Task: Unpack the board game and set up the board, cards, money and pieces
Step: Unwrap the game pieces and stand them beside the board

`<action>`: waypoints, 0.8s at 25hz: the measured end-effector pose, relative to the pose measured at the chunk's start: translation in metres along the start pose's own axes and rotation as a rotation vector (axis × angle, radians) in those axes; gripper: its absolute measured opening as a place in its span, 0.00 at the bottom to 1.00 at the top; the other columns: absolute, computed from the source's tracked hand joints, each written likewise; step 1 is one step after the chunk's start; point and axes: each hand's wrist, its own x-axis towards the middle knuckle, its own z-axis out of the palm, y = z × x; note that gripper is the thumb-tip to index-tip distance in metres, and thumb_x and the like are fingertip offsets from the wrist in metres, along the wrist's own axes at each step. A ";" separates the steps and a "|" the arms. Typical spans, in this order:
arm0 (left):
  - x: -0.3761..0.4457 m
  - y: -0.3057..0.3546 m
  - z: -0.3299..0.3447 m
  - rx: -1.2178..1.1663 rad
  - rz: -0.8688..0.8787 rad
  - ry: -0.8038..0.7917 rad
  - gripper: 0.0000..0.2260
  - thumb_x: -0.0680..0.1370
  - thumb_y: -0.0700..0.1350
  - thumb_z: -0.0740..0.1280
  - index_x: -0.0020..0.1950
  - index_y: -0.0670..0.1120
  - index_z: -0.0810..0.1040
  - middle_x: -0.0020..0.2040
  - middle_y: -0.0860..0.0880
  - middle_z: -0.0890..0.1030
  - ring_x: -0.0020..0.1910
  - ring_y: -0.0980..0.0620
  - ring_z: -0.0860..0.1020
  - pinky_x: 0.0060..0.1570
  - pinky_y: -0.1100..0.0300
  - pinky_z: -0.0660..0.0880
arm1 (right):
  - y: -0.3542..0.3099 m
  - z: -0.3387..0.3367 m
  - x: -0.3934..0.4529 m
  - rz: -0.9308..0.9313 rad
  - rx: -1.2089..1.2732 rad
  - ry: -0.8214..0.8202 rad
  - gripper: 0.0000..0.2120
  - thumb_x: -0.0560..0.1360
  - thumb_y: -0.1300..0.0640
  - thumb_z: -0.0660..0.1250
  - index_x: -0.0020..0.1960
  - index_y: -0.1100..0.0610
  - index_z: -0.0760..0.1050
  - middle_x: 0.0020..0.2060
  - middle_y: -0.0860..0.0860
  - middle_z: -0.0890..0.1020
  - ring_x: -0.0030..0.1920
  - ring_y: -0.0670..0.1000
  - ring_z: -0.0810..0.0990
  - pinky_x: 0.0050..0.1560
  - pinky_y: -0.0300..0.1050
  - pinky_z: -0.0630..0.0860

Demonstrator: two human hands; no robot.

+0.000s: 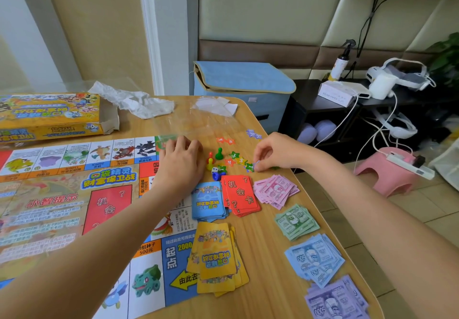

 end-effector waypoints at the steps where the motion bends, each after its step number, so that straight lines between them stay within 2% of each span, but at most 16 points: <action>1: 0.000 0.000 0.000 0.003 0.002 -0.001 0.16 0.80 0.52 0.54 0.62 0.44 0.72 0.59 0.43 0.71 0.59 0.43 0.67 0.57 0.51 0.63 | 0.001 -0.004 -0.001 0.009 0.045 -0.002 0.06 0.69 0.60 0.74 0.37 0.51 0.79 0.34 0.45 0.80 0.36 0.42 0.75 0.43 0.39 0.73; 3: 0.000 0.000 0.000 0.011 0.003 -0.006 0.16 0.80 0.52 0.54 0.62 0.44 0.71 0.59 0.44 0.70 0.59 0.43 0.67 0.57 0.52 0.62 | 0.005 -0.013 0.002 0.029 0.221 0.082 0.05 0.70 0.62 0.73 0.38 0.53 0.80 0.33 0.48 0.80 0.34 0.44 0.75 0.38 0.37 0.72; 5: 0.000 0.000 0.000 0.010 0.001 -0.009 0.16 0.80 0.52 0.54 0.62 0.45 0.71 0.59 0.44 0.70 0.59 0.43 0.66 0.57 0.52 0.62 | 0.010 -0.020 0.014 0.095 0.412 0.266 0.04 0.71 0.64 0.72 0.41 0.57 0.79 0.34 0.53 0.80 0.33 0.46 0.75 0.32 0.34 0.70; 8: 0.000 0.000 0.000 0.018 0.004 -0.008 0.16 0.81 0.52 0.54 0.62 0.45 0.71 0.59 0.44 0.70 0.59 0.44 0.66 0.58 0.52 0.62 | 0.014 -0.017 0.040 0.235 0.420 0.493 0.08 0.70 0.64 0.73 0.47 0.60 0.78 0.34 0.55 0.79 0.31 0.47 0.75 0.31 0.36 0.70; 10: 0.000 0.000 0.000 0.027 0.001 -0.010 0.17 0.81 0.53 0.53 0.62 0.45 0.70 0.60 0.45 0.70 0.59 0.44 0.66 0.58 0.53 0.62 | 0.009 -0.009 0.056 0.276 0.389 0.530 0.10 0.70 0.63 0.73 0.50 0.60 0.78 0.34 0.52 0.77 0.31 0.46 0.75 0.33 0.36 0.71; 12: 0.001 -0.001 0.001 0.034 0.001 -0.009 0.17 0.81 0.53 0.53 0.63 0.45 0.70 0.60 0.45 0.70 0.59 0.44 0.66 0.59 0.53 0.62 | 0.006 -0.005 0.065 0.281 0.355 0.524 0.12 0.71 0.62 0.72 0.53 0.61 0.78 0.38 0.52 0.78 0.34 0.47 0.77 0.35 0.37 0.73; 15: 0.001 -0.001 0.002 0.033 0.007 -0.003 0.17 0.81 0.53 0.53 0.63 0.45 0.70 0.60 0.45 0.70 0.59 0.44 0.66 0.58 0.53 0.62 | 0.012 -0.009 0.066 0.264 0.218 0.597 0.10 0.74 0.62 0.68 0.54 0.61 0.78 0.51 0.56 0.81 0.52 0.53 0.79 0.48 0.41 0.74; 16: 0.001 -0.001 0.002 0.031 0.006 -0.001 0.16 0.81 0.53 0.53 0.63 0.45 0.70 0.60 0.45 0.70 0.59 0.44 0.66 0.58 0.53 0.62 | 0.014 -0.011 0.064 0.246 0.181 0.609 0.08 0.74 0.63 0.67 0.53 0.62 0.79 0.52 0.56 0.81 0.54 0.53 0.78 0.49 0.40 0.71; 20: 0.001 -0.002 0.003 0.010 0.011 0.003 0.15 0.80 0.51 0.54 0.62 0.45 0.71 0.59 0.45 0.70 0.59 0.44 0.66 0.58 0.53 0.62 | 0.020 -0.009 0.061 0.222 0.035 0.528 0.06 0.74 0.64 0.66 0.47 0.63 0.82 0.48 0.56 0.83 0.48 0.50 0.78 0.45 0.39 0.69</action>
